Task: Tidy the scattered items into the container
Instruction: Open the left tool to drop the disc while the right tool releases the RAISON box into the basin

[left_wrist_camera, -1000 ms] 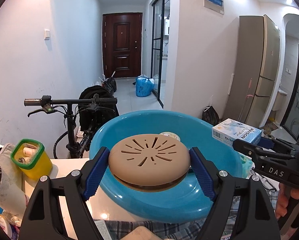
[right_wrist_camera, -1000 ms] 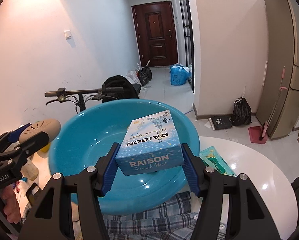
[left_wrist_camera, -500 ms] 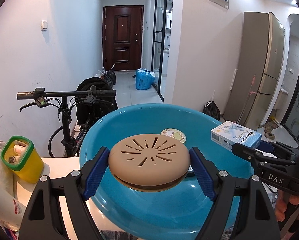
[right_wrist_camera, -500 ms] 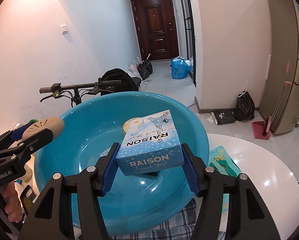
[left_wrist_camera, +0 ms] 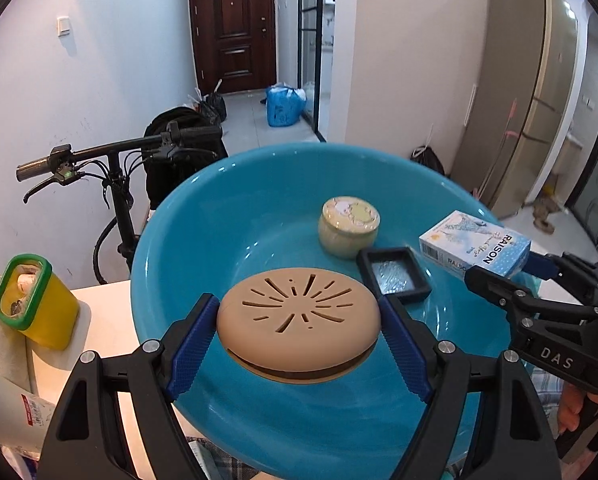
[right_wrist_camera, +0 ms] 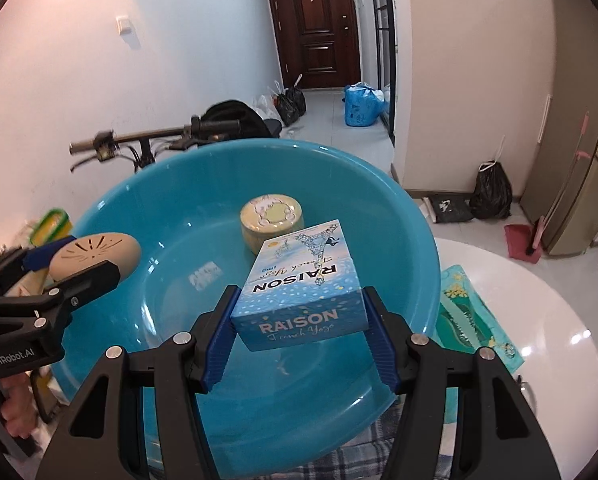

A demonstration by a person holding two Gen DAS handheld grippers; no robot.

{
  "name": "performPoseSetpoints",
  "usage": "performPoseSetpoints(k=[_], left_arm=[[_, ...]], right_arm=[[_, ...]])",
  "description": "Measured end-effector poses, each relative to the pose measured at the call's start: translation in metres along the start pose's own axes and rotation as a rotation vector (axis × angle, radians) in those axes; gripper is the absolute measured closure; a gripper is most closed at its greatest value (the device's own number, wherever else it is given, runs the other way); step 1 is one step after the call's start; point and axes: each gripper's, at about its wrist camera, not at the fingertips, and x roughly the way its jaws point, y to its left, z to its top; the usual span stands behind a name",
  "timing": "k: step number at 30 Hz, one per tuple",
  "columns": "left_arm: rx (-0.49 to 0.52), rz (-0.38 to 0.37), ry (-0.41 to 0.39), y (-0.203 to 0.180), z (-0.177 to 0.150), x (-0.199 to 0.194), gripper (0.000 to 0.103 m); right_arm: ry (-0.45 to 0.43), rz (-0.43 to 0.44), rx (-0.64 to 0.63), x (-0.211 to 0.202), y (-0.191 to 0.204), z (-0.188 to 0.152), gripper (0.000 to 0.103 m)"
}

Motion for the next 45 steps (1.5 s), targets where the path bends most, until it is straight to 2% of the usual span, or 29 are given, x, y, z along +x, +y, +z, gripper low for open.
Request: performPoseSetpoints(k=[16,21,33,45], left_arm=[[-0.004,-0.013,0.019,0.001,-0.003,0.004,0.019],[-0.027,-0.034,-0.002,0.003,-0.004,0.0,0.018],[0.001,0.029,-0.136,0.001,-0.001,-0.023,0.017],[0.021,0.039,-0.108,-0.002,0.0,-0.025,0.016]], right_arm=[[0.008,0.014,0.017,0.003,-0.001,0.001,0.045],[-0.002,0.019,0.021,0.002,-0.001,0.0,0.045],[-0.002,0.035,0.019,0.002,0.002,0.001,0.045],[0.026,0.053,0.021,0.006,0.005,-0.001,0.042]])
